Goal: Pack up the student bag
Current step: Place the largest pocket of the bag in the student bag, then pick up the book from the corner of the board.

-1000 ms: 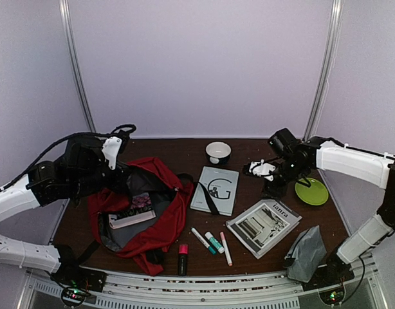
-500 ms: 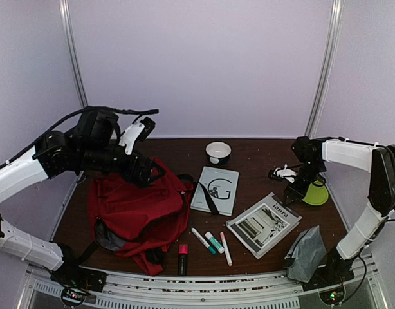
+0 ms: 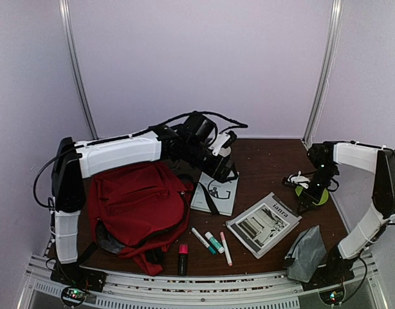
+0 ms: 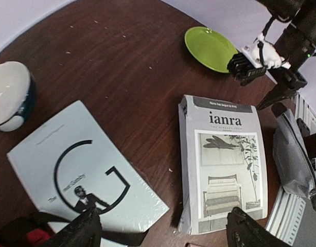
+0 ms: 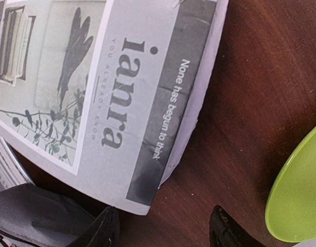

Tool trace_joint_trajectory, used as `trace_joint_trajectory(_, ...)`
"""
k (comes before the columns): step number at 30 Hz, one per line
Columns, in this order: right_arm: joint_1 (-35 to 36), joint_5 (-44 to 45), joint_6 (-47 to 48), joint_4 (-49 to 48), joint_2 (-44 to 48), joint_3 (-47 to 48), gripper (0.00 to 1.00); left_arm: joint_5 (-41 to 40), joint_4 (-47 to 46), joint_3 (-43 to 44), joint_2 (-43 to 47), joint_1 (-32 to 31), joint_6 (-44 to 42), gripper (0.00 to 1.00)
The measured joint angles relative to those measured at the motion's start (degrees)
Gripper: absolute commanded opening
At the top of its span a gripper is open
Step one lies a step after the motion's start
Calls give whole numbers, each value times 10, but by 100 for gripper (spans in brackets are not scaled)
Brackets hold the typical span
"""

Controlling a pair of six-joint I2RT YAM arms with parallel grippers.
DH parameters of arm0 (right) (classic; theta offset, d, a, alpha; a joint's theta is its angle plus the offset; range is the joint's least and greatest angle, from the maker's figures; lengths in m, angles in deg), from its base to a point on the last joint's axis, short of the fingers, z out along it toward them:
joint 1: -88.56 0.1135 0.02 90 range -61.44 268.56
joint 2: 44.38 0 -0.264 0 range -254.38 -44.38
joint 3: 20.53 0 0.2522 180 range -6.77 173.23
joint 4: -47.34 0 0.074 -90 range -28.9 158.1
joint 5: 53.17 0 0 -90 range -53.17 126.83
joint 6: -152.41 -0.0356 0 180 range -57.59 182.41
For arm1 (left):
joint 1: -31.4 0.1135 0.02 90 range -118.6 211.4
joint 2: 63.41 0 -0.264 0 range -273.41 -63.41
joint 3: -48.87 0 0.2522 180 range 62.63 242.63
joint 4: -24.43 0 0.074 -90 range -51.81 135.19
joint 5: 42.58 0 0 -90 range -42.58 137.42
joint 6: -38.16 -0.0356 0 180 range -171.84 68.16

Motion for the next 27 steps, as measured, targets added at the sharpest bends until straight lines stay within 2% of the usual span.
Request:
trace_joint_trajectory(4,-22,-19,21,53,-31,24,55,36,3,56,-83,-18,-4,82)
trace_joint_trajectory(7,-30,-34,34,82,-70,41,53,44,6,69,-104,-32,-8,81)
trace_joint_trajectory(15,-34,-76,46,136,-167,74,41,44,6,40,-91,-49,-16,81)
trace_joint_trajectory(19,-42,-98,50,161,-199,98,30,37,7,19,-82,-46,-17,81)
trace_joint_trajectory(23,-52,-109,52,177,-212,104,25,31,7,13,-81,-46,-17,80)
trace_joint_trajectory(26,-54,-111,52,185,-212,104,14,26,7,13,-80,-46,-17,80)
trace_joint_trajectory(27,-55,-111,52,186,-212,104,6,24,7,13,-80,-46,-17,80)
